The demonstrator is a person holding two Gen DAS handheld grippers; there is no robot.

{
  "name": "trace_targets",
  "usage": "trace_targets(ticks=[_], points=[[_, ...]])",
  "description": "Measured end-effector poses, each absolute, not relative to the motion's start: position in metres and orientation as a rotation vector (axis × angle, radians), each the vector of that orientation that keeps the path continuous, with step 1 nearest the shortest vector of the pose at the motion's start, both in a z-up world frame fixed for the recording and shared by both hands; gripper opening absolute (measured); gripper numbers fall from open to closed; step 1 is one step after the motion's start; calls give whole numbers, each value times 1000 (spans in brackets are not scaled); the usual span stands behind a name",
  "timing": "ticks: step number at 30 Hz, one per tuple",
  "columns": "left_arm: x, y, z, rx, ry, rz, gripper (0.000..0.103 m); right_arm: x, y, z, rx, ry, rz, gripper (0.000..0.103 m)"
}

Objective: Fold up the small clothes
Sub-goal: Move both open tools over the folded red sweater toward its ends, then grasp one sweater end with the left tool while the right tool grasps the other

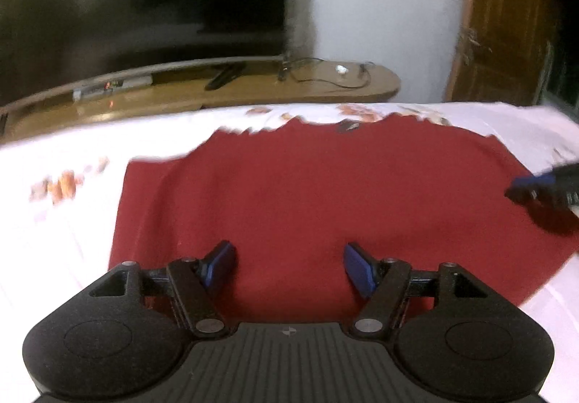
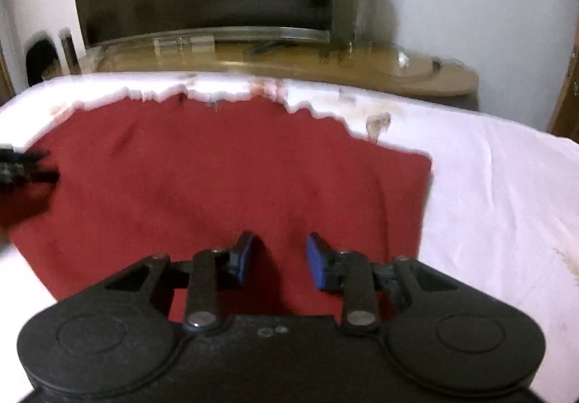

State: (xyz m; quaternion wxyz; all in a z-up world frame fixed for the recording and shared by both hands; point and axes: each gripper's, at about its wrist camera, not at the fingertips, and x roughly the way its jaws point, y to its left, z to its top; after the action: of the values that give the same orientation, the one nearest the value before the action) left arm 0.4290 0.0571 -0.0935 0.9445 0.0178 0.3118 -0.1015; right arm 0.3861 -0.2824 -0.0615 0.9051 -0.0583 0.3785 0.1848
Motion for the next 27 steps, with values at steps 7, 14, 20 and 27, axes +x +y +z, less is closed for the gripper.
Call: trace_targets(ticks=[7, 14, 20, 27], points=[[461, 12, -107, -14, 673, -220, 78, 370, -243, -40, -77, 667, 561, 36], [470, 8, -101, -14, 702, -156, 82, 374, -234, -50, -97, 698, 541, 38], [465, 7, -102, -6, 696, -121, 87, 388, -229, -65, -129, 750, 499, 39], [451, 3, -103, 53, 689, -83, 103, 378, -239, -62, -83, 736, 441, 57]])
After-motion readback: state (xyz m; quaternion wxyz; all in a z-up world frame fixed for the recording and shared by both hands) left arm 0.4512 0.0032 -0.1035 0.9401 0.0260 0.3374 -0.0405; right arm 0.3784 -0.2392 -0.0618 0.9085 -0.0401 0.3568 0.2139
